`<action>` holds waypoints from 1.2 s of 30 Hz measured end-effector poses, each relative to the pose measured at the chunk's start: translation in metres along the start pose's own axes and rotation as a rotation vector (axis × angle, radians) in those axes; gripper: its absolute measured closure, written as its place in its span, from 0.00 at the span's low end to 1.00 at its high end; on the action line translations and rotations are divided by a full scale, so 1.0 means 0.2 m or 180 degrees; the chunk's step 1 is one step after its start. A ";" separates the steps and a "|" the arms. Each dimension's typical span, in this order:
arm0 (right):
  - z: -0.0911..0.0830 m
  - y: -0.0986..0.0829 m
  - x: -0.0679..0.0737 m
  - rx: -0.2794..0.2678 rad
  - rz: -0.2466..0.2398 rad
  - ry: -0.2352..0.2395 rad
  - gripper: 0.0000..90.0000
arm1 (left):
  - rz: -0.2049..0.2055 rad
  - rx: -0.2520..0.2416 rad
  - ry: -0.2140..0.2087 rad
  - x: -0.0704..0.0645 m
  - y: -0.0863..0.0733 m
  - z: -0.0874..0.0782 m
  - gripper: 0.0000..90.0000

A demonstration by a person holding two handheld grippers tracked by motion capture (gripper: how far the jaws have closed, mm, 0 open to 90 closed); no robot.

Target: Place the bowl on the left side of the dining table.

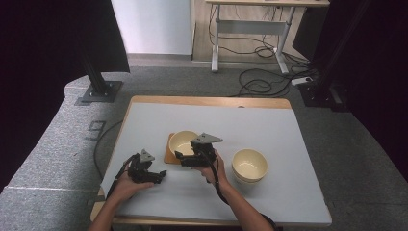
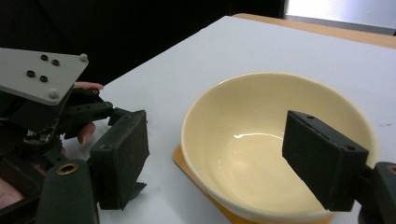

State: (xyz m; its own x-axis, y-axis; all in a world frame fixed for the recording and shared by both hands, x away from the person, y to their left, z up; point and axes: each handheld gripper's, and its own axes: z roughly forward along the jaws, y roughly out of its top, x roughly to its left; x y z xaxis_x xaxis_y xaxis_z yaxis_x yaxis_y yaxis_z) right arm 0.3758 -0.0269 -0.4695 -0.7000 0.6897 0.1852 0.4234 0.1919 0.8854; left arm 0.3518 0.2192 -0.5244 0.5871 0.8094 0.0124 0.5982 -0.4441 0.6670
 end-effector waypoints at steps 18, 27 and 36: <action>-0.32 0.03 -0.09 -0.0117 -0.0075 -0.0150 0.26 | -0.0003 0.0001 0.0002 0.00 0.00 0.00 0.15; -0.50 -0.02 -0.16 -0.0083 -0.0119 -0.0298 0.26 | -0.0008 0.0000 0.0005 0.00 0.00 0.00 0.15; -0.70 -0.09 -0.26 -0.0102 -0.0101 -0.0498 0.26 | -0.0011 -0.0005 0.0014 0.00 0.00 0.00 0.15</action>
State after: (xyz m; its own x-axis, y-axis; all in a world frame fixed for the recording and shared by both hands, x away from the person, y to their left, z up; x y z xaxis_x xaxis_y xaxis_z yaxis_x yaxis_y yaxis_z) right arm 0.3244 -0.1631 -0.4354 -0.6134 0.7845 0.0905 0.3822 0.1946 0.9034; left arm 0.3512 0.2191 -0.5247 0.5826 0.8127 0.0135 0.5994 -0.4407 0.6682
